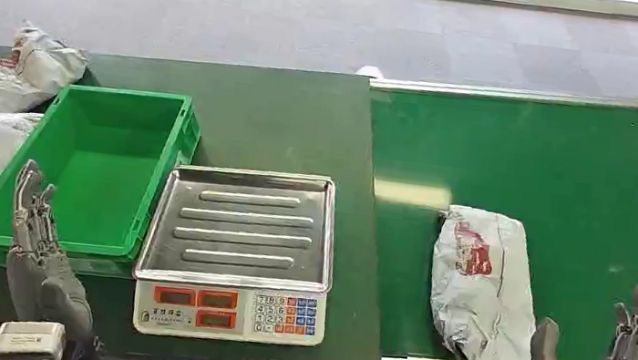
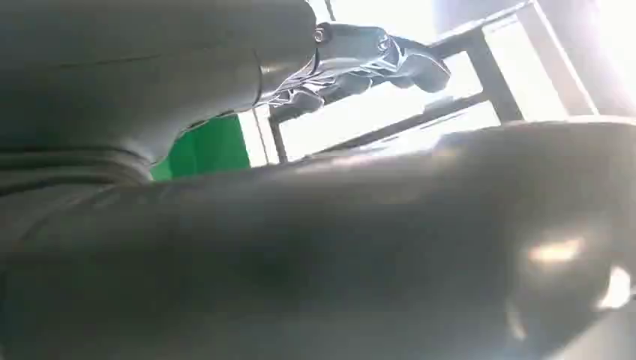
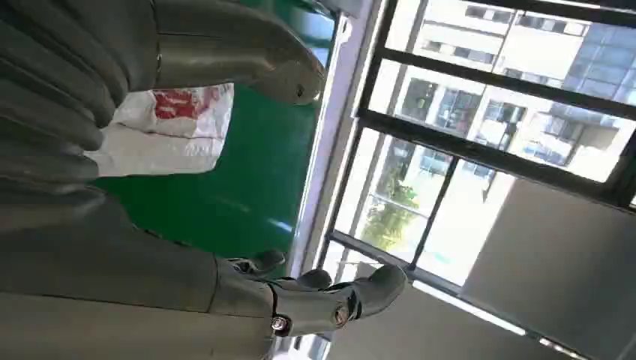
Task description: Moved the parcel from conveyor to table for the left to box.
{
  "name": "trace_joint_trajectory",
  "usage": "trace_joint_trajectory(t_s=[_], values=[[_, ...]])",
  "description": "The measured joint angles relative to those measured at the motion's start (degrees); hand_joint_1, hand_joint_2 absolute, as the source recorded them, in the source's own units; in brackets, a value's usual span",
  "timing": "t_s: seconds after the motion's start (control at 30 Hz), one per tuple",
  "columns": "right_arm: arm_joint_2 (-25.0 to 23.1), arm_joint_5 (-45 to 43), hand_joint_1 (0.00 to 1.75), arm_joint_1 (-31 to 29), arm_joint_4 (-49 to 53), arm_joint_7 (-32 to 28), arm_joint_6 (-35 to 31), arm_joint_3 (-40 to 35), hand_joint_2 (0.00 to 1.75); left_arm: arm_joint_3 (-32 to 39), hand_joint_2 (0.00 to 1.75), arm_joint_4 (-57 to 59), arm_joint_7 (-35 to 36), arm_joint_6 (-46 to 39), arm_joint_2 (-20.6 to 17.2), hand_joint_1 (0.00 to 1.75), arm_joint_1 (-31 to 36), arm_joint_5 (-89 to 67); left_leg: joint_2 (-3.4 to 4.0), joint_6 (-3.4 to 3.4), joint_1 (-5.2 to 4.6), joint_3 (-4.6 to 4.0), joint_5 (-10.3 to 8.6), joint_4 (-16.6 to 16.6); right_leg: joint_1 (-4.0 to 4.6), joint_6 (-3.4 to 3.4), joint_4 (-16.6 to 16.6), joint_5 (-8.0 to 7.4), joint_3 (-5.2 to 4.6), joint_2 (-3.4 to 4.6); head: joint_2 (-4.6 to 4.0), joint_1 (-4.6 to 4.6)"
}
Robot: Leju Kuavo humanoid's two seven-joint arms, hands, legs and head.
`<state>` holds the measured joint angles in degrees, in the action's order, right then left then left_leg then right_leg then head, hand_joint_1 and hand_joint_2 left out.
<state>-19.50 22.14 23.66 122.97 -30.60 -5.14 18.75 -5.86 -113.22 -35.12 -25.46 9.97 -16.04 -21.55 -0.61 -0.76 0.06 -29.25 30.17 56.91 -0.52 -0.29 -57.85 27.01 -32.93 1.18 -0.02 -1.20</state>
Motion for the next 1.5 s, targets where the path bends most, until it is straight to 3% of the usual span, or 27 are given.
trace_joint_trajectory(t_s=[0.07,0.13,0.2,0.27,0.33,0.4,0.57,0.67,0.77,0.93,1.17,1.37,1.5], values=[[0.00,1.30,0.00,-0.06,-0.11,0.02,1.01,0.00,1.75,0.02,0.00,-0.15,0.72,-2.07,0.09,0.00,0.01,-1.96,0.00,0.00,0.00,-0.01,0.00,0.00,0.00,0.00,0.00,0.00,0.01,0.00,0.00,0.00],[0.37,10.19,0.00,-0.78,-0.64,2.87,1.33,-0.37,1.75,0.13,0.00,-0.15,3.33,-4.97,0.07,0.00,0.02,-7.89,0.01,0.00,0.01,-0.01,0.00,-0.01,0.00,0.00,0.00,0.00,0.02,0.01,0.00,0.00],[2.76,29.66,0.00,-2.39,-2.45,11.39,-0.13,-2.06,1.75,0.15,0.00,-0.09,8.43,-3.69,-0.44,0.00,0.34,-16.11,0.01,0.00,0.00,0.02,0.00,0.00,0.00,0.00,0.00,0.00,0.03,0.01,0.00,0.00],[7.48,55.28,0.00,-4.56,-5.80,21.97,0.17,-4.62,1.75,0.17,0.00,0.80,14.19,0.09,-1.81,0.00,2.11,-23.00,-0.02,0.05,-0.02,0.02,-0.03,0.04,-0.02,0.03,0.00,-0.03,0.05,0.00,0.00,-0.02],[13.32,70.03,0.00,-6.22,-9.21,27.00,0.48,-6.87,1.75,0.17,0.00,2.63,15.76,3.19,-3.35,0.00,4.39,-24.24,-0.05,0.11,-0.07,0.02,-0.08,0.05,-0.08,0.09,0.00,-0.08,0.09,-0.03,0.00,0.02],[21.47,69.05,0.00,-8.07,-13.50,30.86,1.72,-9.48,1.75,0.04,0.00,5.17,15.50,6.27,-4.91,0.00,6.53,-22.80,-0.04,0.14,-0.10,0.05,-0.10,0.12,-0.12,0.19,0.00,-0.16,0.10,-0.04,0.00,0.00],[37.58,65.44,0.00,-9.75,-20.45,30.34,7.34,-13.20,1.75,-1.31,0.00,9.96,14.10,7.40,-7.06,0.00,9.44,-20.40,-0.18,0.17,-0.20,-0.02,-0.09,0.19,-0.20,0.24,0.00,-0.17,0.07,-0.08,0.00,-0.02],[45.16,62.70,0.00,-12.23,-24.11,28.54,9.01,-15.32,1.75,-1.77,0.00,12.11,13.86,7.21,-8.09,0.00,10.81,-20.11,-0.12,0.17,-0.20,-0.05,-0.08,0.19,-0.21,0.25,0.00,-0.17,0.04,-0.02,0.00,0.02],[49.33,59.97,0.00,-16.26,-28.35,26.97,8.87,-18.17,1.75,-1.84,0.00,13.47,14.36,5.46,-9.42,0.00,11.34,-22.26,-0.04,0.17,-0.19,0.00,-0.08,0.18,-0.19,0.25,0.00,-0.18,0.00,0.05,0.00,0.00],[50.42,57.51,0.00,-18.94,-33.94,27.08,5.36,-21.83,1.75,-1.84,0.00,14.99,14.34,4.96,-10.97,0.00,11.19,-23.72,-0.29,0.14,-0.16,0.37,-0.18,0.17,-0.11,0.24,0.00,-0.18,-0.01,-0.14,0.00,0.00],[50.86,54.33,0.00,-19.88,-37.11,26.22,3.63,-23.43,1.75,-1.88,0.00,16.24,14.34,4.78,-11.74,0.00,11.21,-23.89,-0.26,0.15,-0.11,-0.08,-0.15,0.13,-0.12,0.22,0.00,-0.14,-0.01,-0.14,0.00,-0.02],[46.57,33.14,0.00,-22.18,-43.79,14.63,2.93,-23.78,1.75,-2.58,0.00,16.85,14.14,4.87,-11.89,0.00,11.33,-23.89,-0.20,0.14,-0.11,-0.12,-0.15,0.12,-0.12,0.22,0.00,-0.15,-0.01,-0.08,0.00,0.00],[40.25,22.07,0.00,-29.21,-52.93,6.64,4.37,-24.55,1.75,-3.19,0.00,17.27,13.99,4.78,-11.89,0.00,11.25,-23.59,0.14,0.14,-0.06,-0.03,-0.16,0.10,-0.07,0.18,-0.01,-0.20,-0.03,0.13,0.00,0.00]])
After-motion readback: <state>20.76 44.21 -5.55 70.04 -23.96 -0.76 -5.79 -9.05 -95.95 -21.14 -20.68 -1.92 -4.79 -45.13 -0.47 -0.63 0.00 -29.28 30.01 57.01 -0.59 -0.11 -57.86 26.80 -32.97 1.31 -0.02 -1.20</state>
